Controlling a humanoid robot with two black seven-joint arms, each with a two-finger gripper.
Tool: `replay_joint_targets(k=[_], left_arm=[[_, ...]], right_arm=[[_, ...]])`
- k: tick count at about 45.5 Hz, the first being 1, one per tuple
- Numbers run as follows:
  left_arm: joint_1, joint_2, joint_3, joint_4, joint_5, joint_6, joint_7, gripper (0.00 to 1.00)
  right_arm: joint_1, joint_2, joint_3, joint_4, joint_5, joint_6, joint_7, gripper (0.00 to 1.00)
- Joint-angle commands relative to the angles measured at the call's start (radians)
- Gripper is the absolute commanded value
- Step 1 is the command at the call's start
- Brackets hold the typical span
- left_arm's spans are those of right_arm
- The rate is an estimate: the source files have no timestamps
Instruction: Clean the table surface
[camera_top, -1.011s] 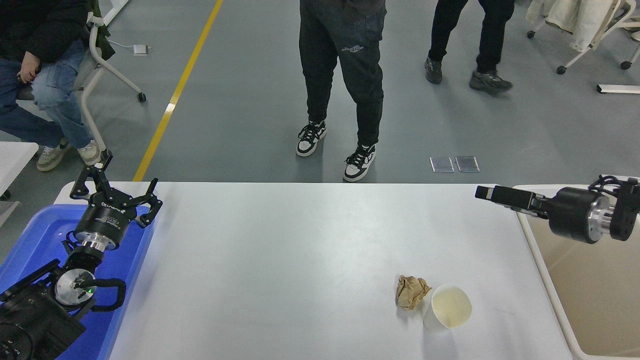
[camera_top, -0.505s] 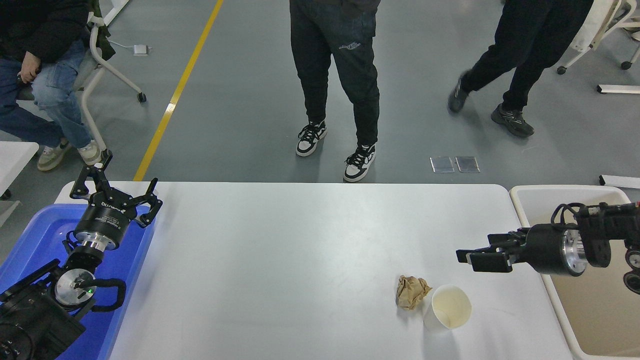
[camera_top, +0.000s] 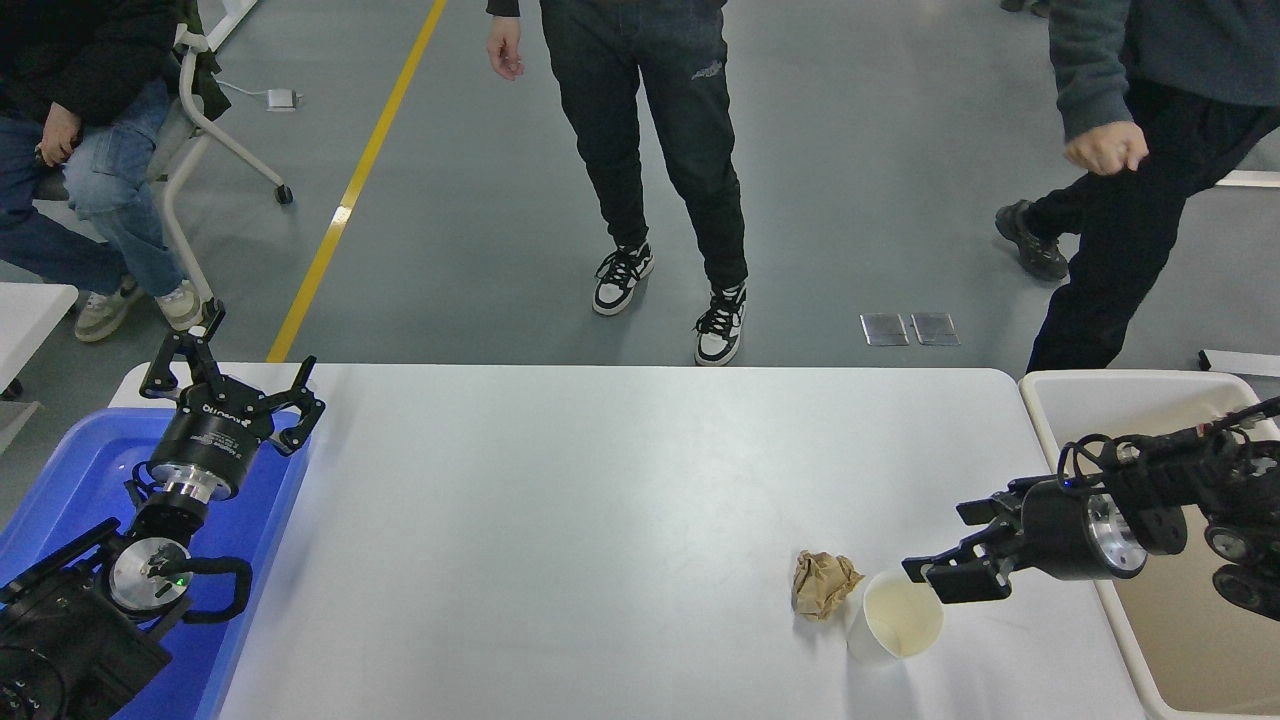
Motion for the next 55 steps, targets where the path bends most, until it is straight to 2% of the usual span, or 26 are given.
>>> replay_joint_targets(k=[1, 13, 28, 34, 39, 42, 45, 49, 52, 55], left_arm=[[0.0, -0.001, 0.0, 0.0, 0.0, 0.0, 0.0, 1.0], [0.0, 0.0, 0.0, 0.0, 0.0, 0.0, 0.0, 1.0], [0.0, 0.0, 0.0, 0.0, 0.0, 0.0, 0.0, 1.0], [0.0, 0.0, 0.0, 0.0, 0.0, 0.0, 0.0, 1.0], [0.0, 0.0, 0.0, 0.0, 0.0, 0.0, 0.0, 1.0], [0.0, 0.0, -0.001, 0.0, 0.0, 0.0, 0.0, 1.0], [0.0, 0.0, 0.0, 0.0, 0.0, 0.0, 0.0, 1.0], [0.0, 0.0, 0.0, 0.0, 0.0, 0.0, 0.0, 1.0], [0.0, -0.001, 0.0, 0.0, 0.0, 0.0, 0.0, 1.0], [0.0, 0.0, -0.001, 0.0, 0.0, 0.0, 0.0, 1.0]], right_arm=[[-0.004, 0.079, -0.033, -0.057, -0.015, -0.007, -0.002, 0.99], [-0.041, 0.1, -0.035, -0.12, -0.04, -0.011, 0.0, 0.99], [-0.117, 0.1, -0.035, -0.207, -0.101, -0.097, 0.0, 0.98], [-0.133, 0.1, -0.033, -0.215, -0.1, -0.108, 0.0, 0.93], [-0.137, 0.108, -0.033, -0.218, -0.098, -0.111, 0.006, 0.73], [-0.139, 0.109, -0.035, -0.232, -0.093, -0.109, 0.008, 0.4], [-0.14, 0.112, -0.035, -0.235, -0.09, -0.109, 0.008, 0.25], [-0.142, 0.112, -0.035, -0.238, -0.09, -0.109, 0.008, 0.21], [-0.142, 0.112, -0.035, -0.238, -0.092, -0.109, 0.009, 0.14], [-0.14, 0.112, -0.035, -0.24, -0.09, -0.109, 0.009, 0.03]])
